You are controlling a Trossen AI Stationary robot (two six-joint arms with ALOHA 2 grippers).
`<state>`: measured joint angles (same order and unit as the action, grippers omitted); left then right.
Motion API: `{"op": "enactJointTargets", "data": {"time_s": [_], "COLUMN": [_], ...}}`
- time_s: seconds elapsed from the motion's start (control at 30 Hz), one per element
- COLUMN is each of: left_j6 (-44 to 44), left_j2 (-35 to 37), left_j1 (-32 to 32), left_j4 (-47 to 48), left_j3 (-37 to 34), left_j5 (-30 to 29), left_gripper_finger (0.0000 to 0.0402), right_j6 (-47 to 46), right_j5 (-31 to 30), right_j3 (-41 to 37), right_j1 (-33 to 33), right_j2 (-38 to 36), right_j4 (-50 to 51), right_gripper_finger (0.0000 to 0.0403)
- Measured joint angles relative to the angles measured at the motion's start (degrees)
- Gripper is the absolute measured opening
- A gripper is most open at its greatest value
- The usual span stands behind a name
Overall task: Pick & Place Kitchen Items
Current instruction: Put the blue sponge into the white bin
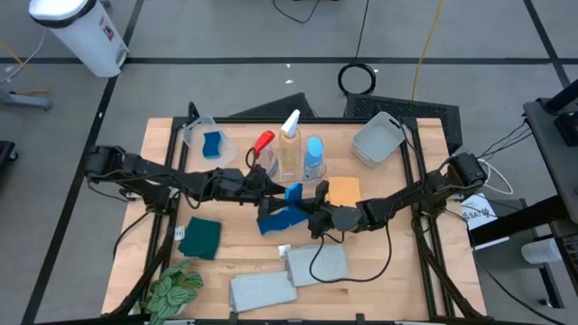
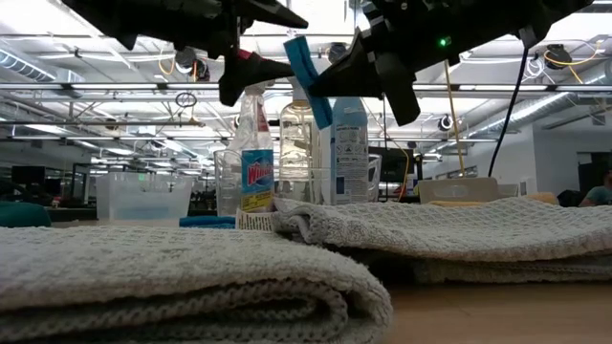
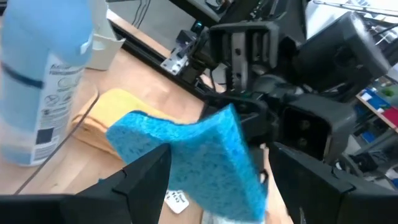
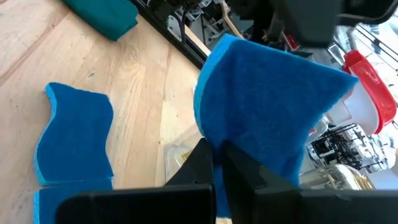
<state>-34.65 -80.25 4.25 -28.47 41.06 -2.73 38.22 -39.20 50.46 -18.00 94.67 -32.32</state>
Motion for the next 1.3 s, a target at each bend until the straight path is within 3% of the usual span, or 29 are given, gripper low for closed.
{"op": "enactJointTargets", "data": {"time_s": [0.27,0.43,0.9,1.3], "left_j6": [1.19,2.64,2.88,2.6], "left_j2": [-0.02,-0.02,0.0,0.02], "left_j1": [0.02,0.02,-0.63,-1.72], "left_j4": [0.03,1.53,5.05,7.56], "left_j3": [0.15,0.17,0.24,0.24], "left_j5": [-0.51,-5.01,-10.34,-10.42], "left_gripper_finger": [0.0273,0.0273,0.0273,0.0273], "right_j6": [-0.02,0.04,-0.48,-0.16], "right_j5": [-0.12,-3.11,-3.1,-2.95], "right_j3": [0.0,0.0,-0.09,-0.09], "right_j1": [0.01,0.12,0.74,0.72], "right_j2": [0.0,0.0,0.0,0.0], "right_j4": [0.81,0.49,0.88,0.59], "right_gripper_finger": [0.0,0.0,0.0,0.0]}}
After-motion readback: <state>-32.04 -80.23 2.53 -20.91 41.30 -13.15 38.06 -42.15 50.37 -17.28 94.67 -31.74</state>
